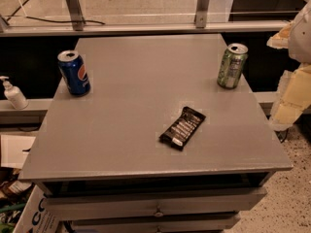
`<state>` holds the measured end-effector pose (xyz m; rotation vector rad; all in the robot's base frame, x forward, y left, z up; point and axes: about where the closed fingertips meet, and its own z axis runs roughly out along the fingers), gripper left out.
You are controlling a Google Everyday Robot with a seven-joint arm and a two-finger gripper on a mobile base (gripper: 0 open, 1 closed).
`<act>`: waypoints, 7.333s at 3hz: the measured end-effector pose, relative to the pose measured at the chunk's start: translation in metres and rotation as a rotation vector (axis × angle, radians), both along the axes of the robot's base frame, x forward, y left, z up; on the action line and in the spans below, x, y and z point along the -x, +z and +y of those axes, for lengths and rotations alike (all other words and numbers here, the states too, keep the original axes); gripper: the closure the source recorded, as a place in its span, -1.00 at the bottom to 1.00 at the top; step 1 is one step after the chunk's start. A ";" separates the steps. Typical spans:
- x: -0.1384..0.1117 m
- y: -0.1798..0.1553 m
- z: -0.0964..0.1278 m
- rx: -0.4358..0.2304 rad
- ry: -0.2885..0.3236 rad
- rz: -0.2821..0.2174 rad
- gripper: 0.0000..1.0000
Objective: Move green can near pepsi can
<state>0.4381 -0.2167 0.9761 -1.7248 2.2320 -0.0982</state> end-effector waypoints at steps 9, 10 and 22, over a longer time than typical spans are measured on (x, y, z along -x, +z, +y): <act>-0.170 -0.108 -0.083 -0.750 -0.208 -0.078 -1.00; -0.180 -0.114 -0.063 -0.813 -0.189 -0.071 -1.00; -0.195 -0.037 0.200 -1.080 0.167 -0.029 1.00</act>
Offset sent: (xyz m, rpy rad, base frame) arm 0.0209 -0.0159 -0.0343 0.0997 -0.0141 0.0263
